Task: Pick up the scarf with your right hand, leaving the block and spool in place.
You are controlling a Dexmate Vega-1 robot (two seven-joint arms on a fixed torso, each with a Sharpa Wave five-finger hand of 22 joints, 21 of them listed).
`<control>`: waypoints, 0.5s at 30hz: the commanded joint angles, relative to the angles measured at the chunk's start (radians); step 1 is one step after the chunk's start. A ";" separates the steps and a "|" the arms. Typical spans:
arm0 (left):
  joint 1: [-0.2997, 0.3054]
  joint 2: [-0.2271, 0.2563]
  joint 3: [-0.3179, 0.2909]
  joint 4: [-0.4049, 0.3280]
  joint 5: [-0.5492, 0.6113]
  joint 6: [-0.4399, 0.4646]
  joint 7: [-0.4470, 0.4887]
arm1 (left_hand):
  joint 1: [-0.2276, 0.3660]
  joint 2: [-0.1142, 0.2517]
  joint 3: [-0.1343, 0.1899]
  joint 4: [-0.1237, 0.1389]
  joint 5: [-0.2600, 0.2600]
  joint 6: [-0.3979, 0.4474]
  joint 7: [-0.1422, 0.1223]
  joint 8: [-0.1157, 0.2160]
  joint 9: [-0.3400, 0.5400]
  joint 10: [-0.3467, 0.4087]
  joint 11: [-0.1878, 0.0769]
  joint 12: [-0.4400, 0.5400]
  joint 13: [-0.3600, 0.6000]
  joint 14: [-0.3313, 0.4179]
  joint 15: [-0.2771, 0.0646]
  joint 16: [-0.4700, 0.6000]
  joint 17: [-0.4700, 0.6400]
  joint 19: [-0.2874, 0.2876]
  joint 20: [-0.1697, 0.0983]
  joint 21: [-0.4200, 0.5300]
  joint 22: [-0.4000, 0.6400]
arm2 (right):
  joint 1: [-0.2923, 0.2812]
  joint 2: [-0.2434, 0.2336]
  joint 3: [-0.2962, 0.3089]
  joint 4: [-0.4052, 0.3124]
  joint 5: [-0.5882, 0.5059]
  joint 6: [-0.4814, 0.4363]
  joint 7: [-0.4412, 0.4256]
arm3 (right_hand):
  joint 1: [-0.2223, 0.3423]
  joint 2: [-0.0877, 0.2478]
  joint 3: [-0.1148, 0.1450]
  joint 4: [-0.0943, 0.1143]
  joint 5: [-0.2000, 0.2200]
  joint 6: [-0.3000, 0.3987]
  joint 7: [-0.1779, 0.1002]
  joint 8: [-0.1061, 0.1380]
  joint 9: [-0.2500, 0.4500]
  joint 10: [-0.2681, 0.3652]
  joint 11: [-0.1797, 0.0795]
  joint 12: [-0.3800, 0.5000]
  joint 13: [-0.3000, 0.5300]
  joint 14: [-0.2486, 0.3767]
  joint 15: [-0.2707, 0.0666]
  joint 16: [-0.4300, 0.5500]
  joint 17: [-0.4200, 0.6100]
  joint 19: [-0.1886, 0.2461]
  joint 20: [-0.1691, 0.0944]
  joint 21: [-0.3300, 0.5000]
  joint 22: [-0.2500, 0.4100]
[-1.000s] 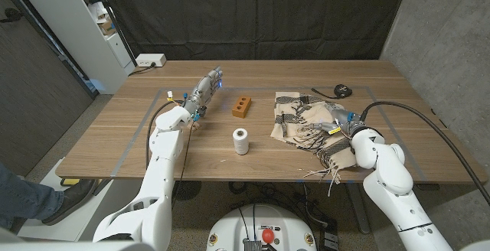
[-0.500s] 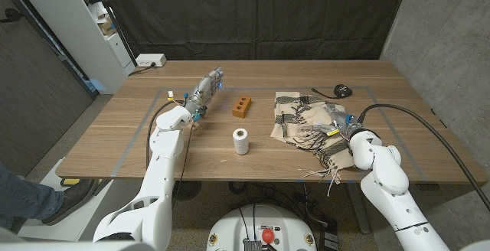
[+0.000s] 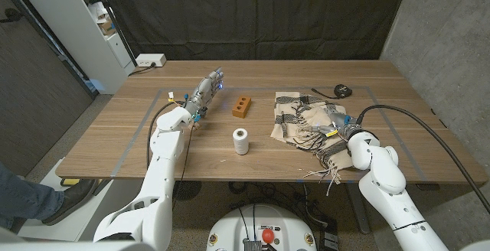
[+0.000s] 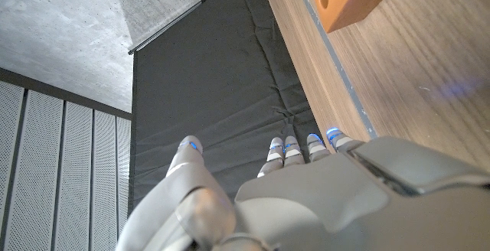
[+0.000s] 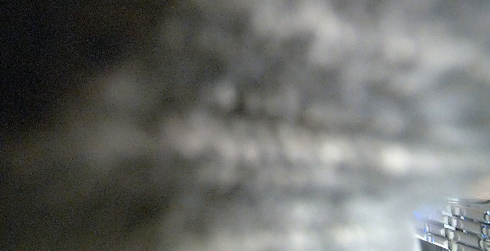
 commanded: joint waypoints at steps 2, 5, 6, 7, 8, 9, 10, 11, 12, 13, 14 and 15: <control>0.012 -0.003 0.001 -0.018 -0.003 0.002 0.000 | 0.003 0.003 -0.001 -0.001 -0.001 0.002 -0.006 0.002 0.005 -0.004 -0.004 -0.002 0.001 -0.010 0.003 -0.001 0.006 -0.064 0.007 0.001 0.005 | 0.003 -0.014 -0.008 0.022 0.006 0.006 -0.021 | 0.032 0.012 -0.003 -0.004 0.011 0.006 -0.008 0.013 0.001 0.007 0.005 0.015 0.004 0.049 -0.017 0.020 0.000 0.117 -0.005 0.038 0.009; 0.016 -0.003 0.004 -0.025 -0.001 0.004 0.000 | 0.003 0.003 -0.001 -0.001 -0.002 0.002 -0.006 0.002 0.005 -0.006 -0.005 -0.002 0.001 -0.011 0.004 -0.002 0.006 -0.065 0.007 0.001 0.005 | 0.005 -0.013 -0.010 0.028 0.006 0.001 -0.022 | 0.039 0.013 -0.002 -0.007 0.012 0.011 -0.010 0.015 0.001 0.008 0.003 0.015 0.004 0.058 -0.019 0.023 0.000 0.139 -0.005 0.043 0.009; 0.016 -0.004 0.003 -0.024 -0.004 0.002 0.000 | 0.003 0.003 -0.001 -0.001 -0.002 0.002 -0.006 0.002 0.005 -0.006 -0.005 -0.003 0.001 -0.012 0.004 -0.002 0.006 -0.065 0.006 0.001 0.005 | 0.005 -0.015 -0.010 0.029 0.006 0.002 -0.023 | 0.046 0.014 -0.001 -0.009 0.013 0.013 -0.010 0.015 0.001 0.010 0.002 0.016 0.005 0.062 -0.021 0.023 0.000 0.157 -0.005 0.047 0.009; 0.017 -0.003 0.004 -0.026 -0.004 0.003 -0.001 | 0.003 0.003 -0.001 -0.001 -0.002 0.003 -0.006 0.002 0.005 -0.006 -0.005 -0.003 0.001 -0.012 0.003 -0.002 0.006 -0.065 0.007 0.001 0.005 | 0.006 -0.015 -0.011 0.030 0.006 0.002 -0.023 | 0.049 0.015 -0.001 -0.010 0.014 0.014 -0.011 0.016 0.001 0.011 0.001 0.017 0.005 0.067 -0.021 0.025 0.000 0.165 -0.005 0.049 0.009; 0.019 -0.004 0.004 -0.028 -0.003 0.002 0.002 | 0.002 0.003 -0.002 -0.001 -0.002 0.003 -0.006 0.002 0.005 -0.007 -0.005 -0.003 0.001 -0.012 0.002 -0.002 0.006 -0.066 0.007 0.001 0.005 | 0.006 -0.015 -0.012 0.031 0.006 0.001 -0.024 | 0.051 0.015 -0.001 -0.011 0.014 0.016 -0.012 0.016 0.001 0.012 0.001 0.017 0.005 0.068 -0.022 0.025 0.000 0.170 -0.005 0.050 0.009; 0.019 -0.003 0.005 -0.029 -0.002 0.004 0.001 | 0.002 0.003 -0.002 -0.001 -0.002 0.003 -0.006 0.002 0.005 -0.007 -0.006 -0.003 0.001 -0.011 0.001 -0.002 0.006 -0.066 0.007 0.001 0.005 | 0.006 -0.017 -0.013 0.032 0.003 0.000 -0.024 | 0.057 0.017 0.000 -0.012 0.014 0.016 -0.011 0.016 0.001 0.012 0.002 0.017 0.005 0.073 -0.023 0.027 0.000 0.182 -0.006 0.053 0.008; 0.019 -0.004 0.004 -0.030 -0.004 0.006 0.000 | 0.002 0.003 -0.002 -0.001 -0.002 0.003 -0.006 0.002 0.005 -0.007 -0.006 -0.003 0.001 -0.011 0.002 -0.002 0.006 -0.065 0.006 0.001 0.005 | 0.007 -0.017 -0.015 0.032 0.000 -0.004 -0.023 | 0.061 0.017 0.001 -0.013 0.015 0.018 -0.012 0.017 0.001 0.013 0.002 0.018 0.005 0.078 -0.025 0.028 0.000 0.192 -0.006 0.055 0.008; 0.020 -0.004 0.005 -0.031 -0.004 0.005 0.001 | 0.002 0.003 -0.002 -0.001 -0.002 0.003 -0.006 0.002 0.005 -0.007 -0.006 -0.003 0.001 -0.013 0.000 -0.002 0.006 -0.065 0.006 0.001 0.005 | 0.008 -0.017 -0.016 0.033 -0.002 -0.005 -0.023 | 0.069 0.016 0.001 -0.016 0.017 0.018 -0.011 0.016 0.002 0.014 0.001 0.018 0.005 0.084 -0.028 0.030 0.001 0.215 -0.009 0.060 0.008; 0.021 -0.003 0.005 -0.032 -0.004 0.005 0.001 | 0.002 0.003 -0.002 -0.001 -0.002 0.003 -0.006 0.002 0.005 -0.007 -0.007 -0.003 0.001 -0.013 0.001 -0.002 0.006 -0.065 0.006 0.002 0.005 | 0.008 -0.018 -0.017 0.034 -0.004 -0.005 -0.025 | 0.074 0.016 0.001 -0.018 0.018 0.020 -0.014 0.017 0.002 0.020 0.000 0.020 0.006 0.091 -0.032 0.032 0.001 0.228 -0.010 0.063 0.008; 0.022 -0.004 0.005 -0.034 -0.004 0.005 0.002 | 0.002 0.003 -0.002 -0.001 -0.002 0.003 -0.006 0.002 0.005 -0.007 -0.007 -0.003 0.001 -0.013 0.002 -0.002 0.006 -0.065 0.006 0.002 0.005 | 0.009 -0.018 -0.018 0.034 -0.005 -0.006 -0.024 | 0.084 0.017 0.003 -0.020 0.021 0.022 -0.014 0.018 0.002 0.021 0.000 0.021 0.006 0.101 -0.033 0.035 0.002 0.252 -0.011 0.068 0.007; 0.022 -0.002 0.006 -0.034 -0.003 0.007 0.001 | 0.002 0.003 -0.002 -0.001 -0.002 0.004 -0.006 0.002 0.005 -0.007 -0.008 -0.003 0.001 -0.013 0.002 -0.002 0.006 -0.065 0.006 0.002 0.005 | 0.009 -0.018 -0.020 0.034 -0.007 -0.008 -0.024 | 0.090 0.017 0.004 -0.022 0.023 0.023 -0.015 0.018 0.002 0.023 -0.002 0.021 0.007 0.107 -0.038 0.037 0.003 0.266 -0.012 0.071 0.007; 0.023 -0.003 0.005 -0.036 -0.004 0.008 0.003 | 0.001 0.003 -0.002 -0.001 -0.002 0.004 -0.006 0.002 0.005 -0.008 -0.008 -0.003 0.001 -0.014 0.002 -0.002 0.006 -0.066 0.007 0.002 0.005 | 0.010 -0.019 -0.021 0.035 -0.009 -0.008 -0.027 | 0.114 0.020 0.009 -0.027 0.029 0.028 -0.021 0.019 0.002 0.026 -0.002 0.023 0.008 0.130 -0.051 0.044 0.007 0.317 -0.013 0.082 0.005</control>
